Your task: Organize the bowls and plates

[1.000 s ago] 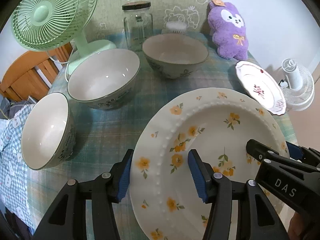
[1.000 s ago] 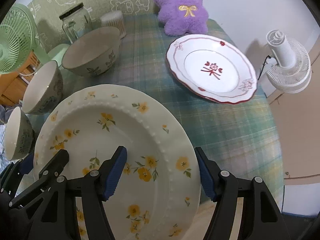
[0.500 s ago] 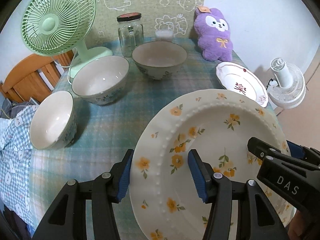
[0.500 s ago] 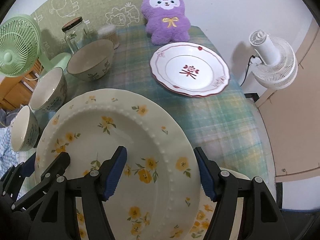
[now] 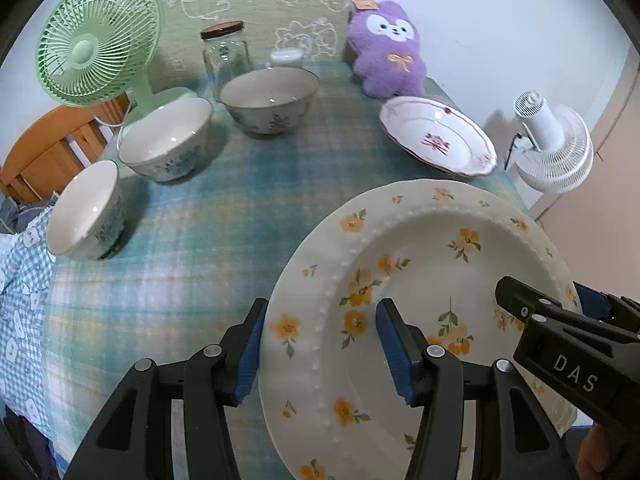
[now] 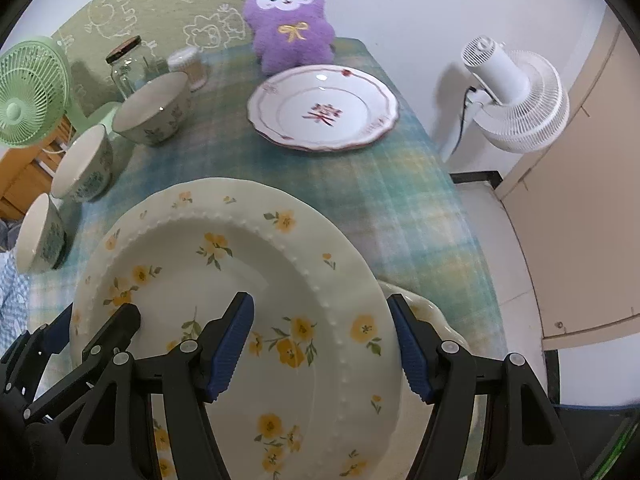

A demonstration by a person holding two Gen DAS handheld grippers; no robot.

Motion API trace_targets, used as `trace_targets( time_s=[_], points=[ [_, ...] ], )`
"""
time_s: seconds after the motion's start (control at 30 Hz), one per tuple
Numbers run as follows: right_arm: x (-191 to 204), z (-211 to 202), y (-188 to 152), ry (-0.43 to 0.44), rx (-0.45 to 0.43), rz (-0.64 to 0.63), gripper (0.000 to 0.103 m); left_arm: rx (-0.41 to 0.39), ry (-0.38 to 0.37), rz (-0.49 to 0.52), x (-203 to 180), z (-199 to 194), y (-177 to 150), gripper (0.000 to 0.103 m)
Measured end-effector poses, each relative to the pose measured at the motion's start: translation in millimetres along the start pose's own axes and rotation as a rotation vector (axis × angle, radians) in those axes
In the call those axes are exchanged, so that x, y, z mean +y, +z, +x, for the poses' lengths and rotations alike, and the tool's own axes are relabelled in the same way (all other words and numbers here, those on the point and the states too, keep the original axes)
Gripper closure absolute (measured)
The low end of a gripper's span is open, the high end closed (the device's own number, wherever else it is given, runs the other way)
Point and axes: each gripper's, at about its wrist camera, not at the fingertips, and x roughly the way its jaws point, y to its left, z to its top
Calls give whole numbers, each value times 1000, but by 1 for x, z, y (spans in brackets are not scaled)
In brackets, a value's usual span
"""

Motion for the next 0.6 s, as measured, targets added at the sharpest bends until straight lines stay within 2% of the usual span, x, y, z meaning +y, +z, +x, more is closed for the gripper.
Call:
trace_targets(
  time_s=[0.27,0.6],
  points=[
    [-36,6,-23,-22,32,7,32,46,-22,-8,-30,11,-25,48],
    [-65,15,-42,-32,59,18,32,64,-20,5,-55,19,-40,48]
  ],
)
